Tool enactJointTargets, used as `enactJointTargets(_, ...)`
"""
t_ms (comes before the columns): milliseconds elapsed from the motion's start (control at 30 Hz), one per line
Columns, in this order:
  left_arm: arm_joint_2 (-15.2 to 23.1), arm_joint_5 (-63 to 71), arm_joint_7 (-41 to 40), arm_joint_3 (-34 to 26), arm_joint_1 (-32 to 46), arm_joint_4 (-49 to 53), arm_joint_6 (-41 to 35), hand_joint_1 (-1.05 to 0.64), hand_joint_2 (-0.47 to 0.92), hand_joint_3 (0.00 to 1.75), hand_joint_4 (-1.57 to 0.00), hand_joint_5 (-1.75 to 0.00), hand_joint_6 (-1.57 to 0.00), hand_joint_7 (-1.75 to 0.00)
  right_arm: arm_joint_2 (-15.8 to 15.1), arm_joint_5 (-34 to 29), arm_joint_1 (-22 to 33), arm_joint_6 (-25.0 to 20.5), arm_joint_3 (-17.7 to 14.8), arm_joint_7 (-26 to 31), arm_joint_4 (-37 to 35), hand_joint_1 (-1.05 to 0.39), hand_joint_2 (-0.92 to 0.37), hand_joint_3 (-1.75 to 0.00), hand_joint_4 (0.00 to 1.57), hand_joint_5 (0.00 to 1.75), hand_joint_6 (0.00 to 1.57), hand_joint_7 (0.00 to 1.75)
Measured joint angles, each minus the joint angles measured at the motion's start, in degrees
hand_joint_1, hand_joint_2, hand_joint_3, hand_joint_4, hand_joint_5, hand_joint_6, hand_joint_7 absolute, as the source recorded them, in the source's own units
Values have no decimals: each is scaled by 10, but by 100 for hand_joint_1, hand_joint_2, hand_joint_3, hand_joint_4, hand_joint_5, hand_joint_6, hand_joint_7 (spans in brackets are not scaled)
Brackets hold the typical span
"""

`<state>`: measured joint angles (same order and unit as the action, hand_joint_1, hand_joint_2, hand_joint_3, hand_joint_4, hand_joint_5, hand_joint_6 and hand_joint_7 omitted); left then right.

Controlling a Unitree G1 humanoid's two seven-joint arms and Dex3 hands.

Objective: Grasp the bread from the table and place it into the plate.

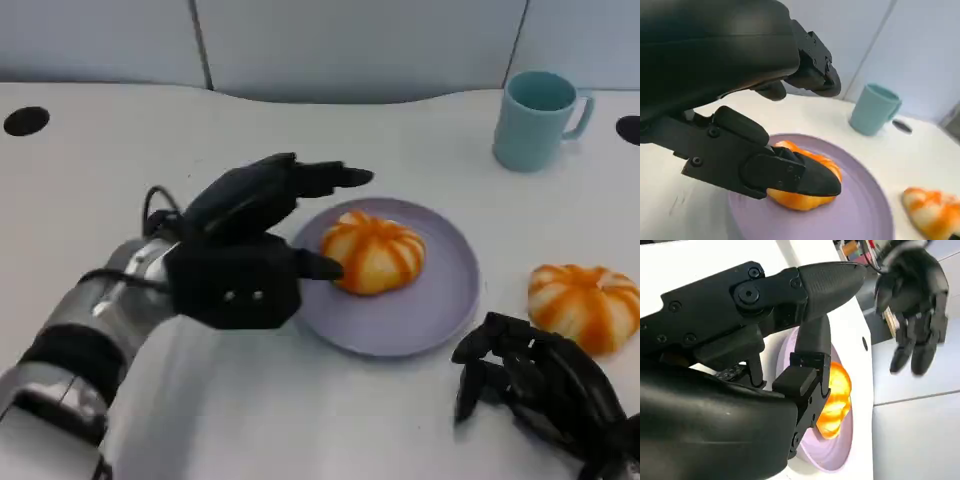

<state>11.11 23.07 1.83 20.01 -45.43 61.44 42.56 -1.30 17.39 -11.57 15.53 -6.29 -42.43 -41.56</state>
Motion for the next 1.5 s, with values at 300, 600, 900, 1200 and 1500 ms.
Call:
enactJointTargets(300, -14, -232, 156, -113, 127, -110, 23, -63, 92, 22, -34, -98, -55, -27, -2, -1, -5, 4, 0, -3, -8, -49, -92, -24, 65, 158, 70, 115)
enactJointTargets(600, -44, -436, 282, -192, 283, -282, -91, -62, 92, 25, -55, -112, -71, -31, -4, -2, -8, 9, -1, -1, -16, -49, -92, -24, 66, 157, 70, 114)
enactJointTargets(900, -67, -577, 268, -240, 442, -509, -350, -61, 92, 21, -57, -127, -78, -38, -5, -3, -15, 20, -1, -3, -29, -50, -92, -25, 67, 157, 70, 115)
enactJointTargets(1200, -82, -569, 265, -263, 508, -553, -372, -59, 92, 34, -59, -171, -55, -130, -5, -4, -16, 20, -1, -3, -34, -51, -92, -25, 68, 158, 71, 116)
enactJointTargets(1500, -105, -534, 272, -272, 518, -503, -347, -57, 92, 33, -69, -175, -56, -150, -7, -4, -18, 19, -1, -3, -36, -51, -92, -24, 67, 158, 70, 114)
